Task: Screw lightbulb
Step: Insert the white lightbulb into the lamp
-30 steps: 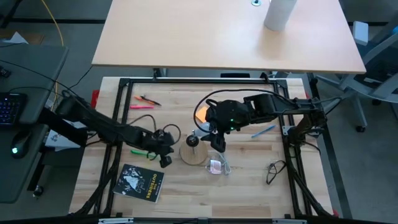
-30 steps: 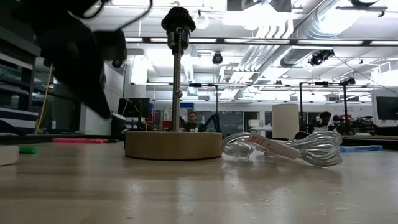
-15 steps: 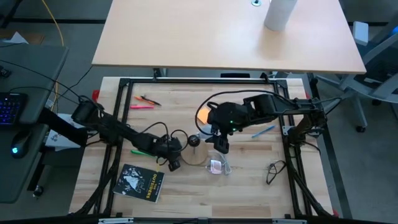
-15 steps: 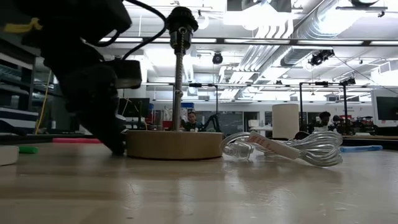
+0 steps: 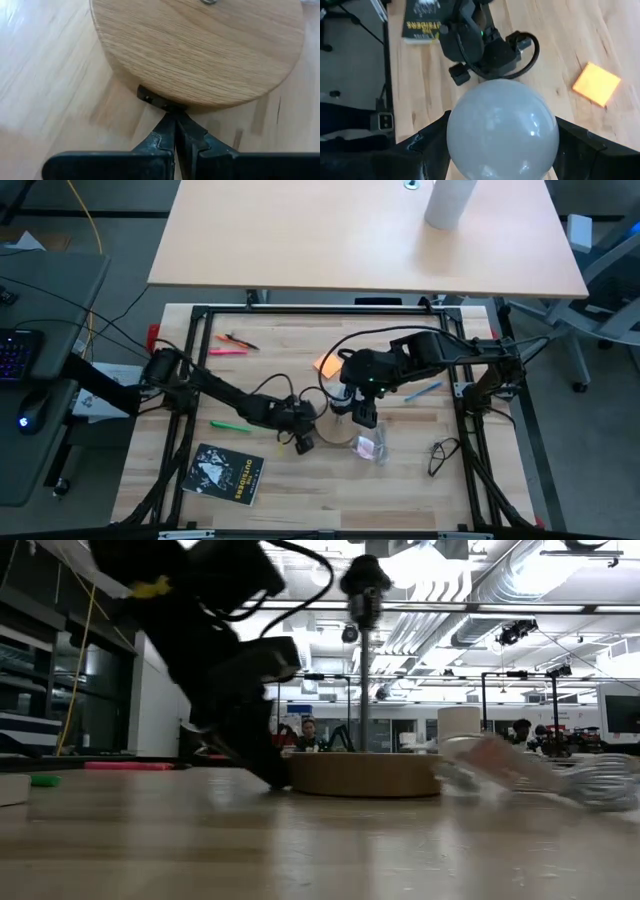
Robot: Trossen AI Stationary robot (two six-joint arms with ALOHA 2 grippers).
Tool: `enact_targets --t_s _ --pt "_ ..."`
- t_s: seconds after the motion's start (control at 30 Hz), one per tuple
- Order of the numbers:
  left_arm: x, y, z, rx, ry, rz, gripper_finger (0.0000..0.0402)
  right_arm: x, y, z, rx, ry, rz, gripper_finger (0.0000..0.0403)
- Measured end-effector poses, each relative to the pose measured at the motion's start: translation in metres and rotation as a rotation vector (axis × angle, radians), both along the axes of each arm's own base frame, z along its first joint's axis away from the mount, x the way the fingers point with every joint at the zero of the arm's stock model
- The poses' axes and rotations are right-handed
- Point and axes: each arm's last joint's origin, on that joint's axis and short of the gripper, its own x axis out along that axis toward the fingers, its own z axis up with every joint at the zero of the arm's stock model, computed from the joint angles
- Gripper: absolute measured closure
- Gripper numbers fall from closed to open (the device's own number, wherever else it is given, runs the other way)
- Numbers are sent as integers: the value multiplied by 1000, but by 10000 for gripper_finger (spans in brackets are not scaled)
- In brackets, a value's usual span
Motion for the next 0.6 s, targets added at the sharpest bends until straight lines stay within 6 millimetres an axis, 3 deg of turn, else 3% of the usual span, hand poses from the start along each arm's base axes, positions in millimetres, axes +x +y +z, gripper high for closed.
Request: enact_targets --t_s 0.23,0.6 --pt "28 1 4 4 -25 -63 401 -9 -2 -5 -19 112 0 139" --pt "30 3 4 -13 -4 -79 401 -26 -4 -4 -24 219 16 139"
